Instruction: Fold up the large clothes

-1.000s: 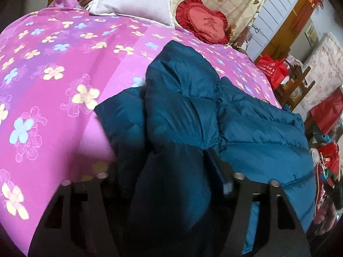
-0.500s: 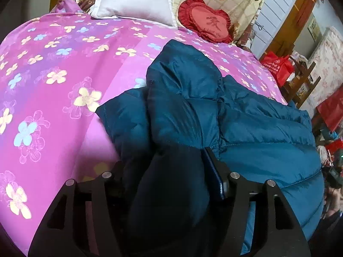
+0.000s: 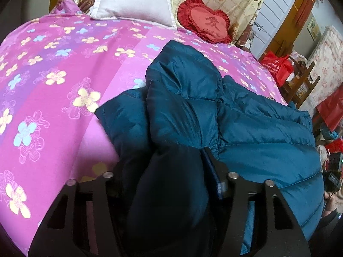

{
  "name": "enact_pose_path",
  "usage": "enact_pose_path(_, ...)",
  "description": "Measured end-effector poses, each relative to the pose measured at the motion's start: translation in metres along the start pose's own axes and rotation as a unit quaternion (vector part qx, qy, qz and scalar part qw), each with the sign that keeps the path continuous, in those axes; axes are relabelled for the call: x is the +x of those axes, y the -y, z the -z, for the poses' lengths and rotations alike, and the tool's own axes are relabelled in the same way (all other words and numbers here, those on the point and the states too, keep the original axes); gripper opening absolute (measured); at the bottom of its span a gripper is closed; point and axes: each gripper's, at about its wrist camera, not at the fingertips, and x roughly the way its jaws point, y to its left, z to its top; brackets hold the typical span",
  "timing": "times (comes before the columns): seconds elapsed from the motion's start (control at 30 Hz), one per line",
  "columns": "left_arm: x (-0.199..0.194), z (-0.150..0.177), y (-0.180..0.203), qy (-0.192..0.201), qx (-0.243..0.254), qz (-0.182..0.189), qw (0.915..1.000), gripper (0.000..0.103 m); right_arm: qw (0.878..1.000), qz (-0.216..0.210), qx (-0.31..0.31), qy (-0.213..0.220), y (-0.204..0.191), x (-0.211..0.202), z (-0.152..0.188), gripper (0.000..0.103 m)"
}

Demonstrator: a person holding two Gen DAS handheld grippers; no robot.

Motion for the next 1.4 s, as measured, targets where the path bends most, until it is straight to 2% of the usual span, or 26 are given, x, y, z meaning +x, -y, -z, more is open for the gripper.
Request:
enact_pose_path(0.07,-0.003,0.002,0.005,0.009,0.009,-0.012,0.9999,0.048,1.000,0.013,-0.016,0.003,-0.003,0.002,-0.001,0.068)
enact_pose_path(0.13,-0.004,0.004,0.009,0.014,0.016,-0.024,0.9995,0.046,1.000,0.021,0.005,-0.006,0.001,0.006,-0.002,0.078)
enact_pose_path(0.3,-0.001,0.005,0.016,0.014,0.031,-0.050,0.9982,0.045,1.000,0.028,-0.002,-0.010,0.001,0.004,0.002,0.076)
enact_pose_path(0.37,0.000,0.004,0.020,0.013,0.036,-0.068,0.9969,0.045,1.000,0.022,-0.017,-0.004,-0.004,0.002,0.000,0.064)
enact_pose_path(0.4,-0.001,0.004,0.021,0.013,0.037,-0.078,0.9962,0.042,0.999,0.024,-0.032,0.000,-0.010,0.000,-0.001,0.055)
enact_pose_path(0.43,-0.004,0.004,0.026,0.014,0.040,-0.091,0.9950,0.035,0.999,0.026,-0.046,0.004,-0.017,-0.003,-0.002,0.042)
enact_pose_path(0.53,-0.021,-0.001,0.041,0.035,0.042,-0.115,0.9919,0.022,0.994,0.048,-0.094,0.038,-0.043,-0.025,-0.006,0.027)
enact_pose_path(0.6,-0.036,-0.006,0.049,0.054,0.034,-0.112,0.9917,0.020,0.986,0.076,-0.131,0.071,-0.065,-0.042,-0.009,0.024)
enact_pose_path(0.7,-0.064,-0.026,0.067,0.091,0.033,-0.086,0.9916,0.018,0.962,0.139,-0.198,0.127,-0.100,-0.066,-0.012,0.022)
enact_pose_path(0.77,-0.073,-0.039,0.079,0.106,0.037,-0.079,0.9905,0.018,0.949,0.168,-0.214,0.161,-0.110,-0.079,-0.020,0.022)
enact_pose_path(0.87,-0.081,-0.065,0.095,0.126,0.035,-0.059,0.9896,0.018,0.942,0.182,-0.212,0.185,-0.107,-0.090,-0.039,0.022)
enact_pose_path(0.93,-0.078,-0.081,0.102,0.126,0.027,-0.043,0.9907,0.018,0.941,0.191,-0.212,0.183,-0.101,-0.090,-0.055,0.022)
enact_pose_path(1.0,-0.065,-0.090,0.112,0.126,0.035,-0.047,0.9903,0.018,0.940,0.198,-0.213,0.179,-0.091,-0.088,-0.073,0.022)
enact_pose_path(1.07,-0.046,-0.094,0.117,0.118,0.042,-0.056,0.9906,0.019,0.945,0.192,-0.199,0.175,-0.079,-0.080,-0.086,0.022)
enact_pose_path(1.13,-0.013,-0.094,0.112,0.083,0.037,-0.073,0.9932,0.027,0.954,0.185,-0.169,0.163,-0.054,-0.066,-0.095,0.025)
enact_pose_path(1.2,0.020,-0.087,0.104,0.028,0.027,-0.089,0.9953,0.028,0.973,0.164,-0.101,0.125,-0.019,-0.045,-0.100,0.032)
enact_pose_path(1.23,0.033,-0.082,0.099,0.007,0.019,-0.103,0.9945,0.032,0.978,0.164,-0.073,0.106,-0.006,-0.037,-0.098,0.036)
enact_pose_path(1.3,0.038,-0.073,0.090,0.007,0.008,-0.110,0.9939,0.040,0.980,0.179,-0.012,0.082,0.016,-0.026,-0.090,0.037)
enact_pose_path(1.37,0.033,-0.069,0.083,0.016,0.003,-0.096,0.9952,0.048,0.980,0.159,0.024,0.117,0.024,-0.039,-0.076,0.042)
enact_pose_path(1.4,0.029,-0.068,0.080,0.017,0.000,-0.093,0.9955,0.054,0.978,0.152,0.037,0.137,0.023,-0.049,-0.071,0.049)
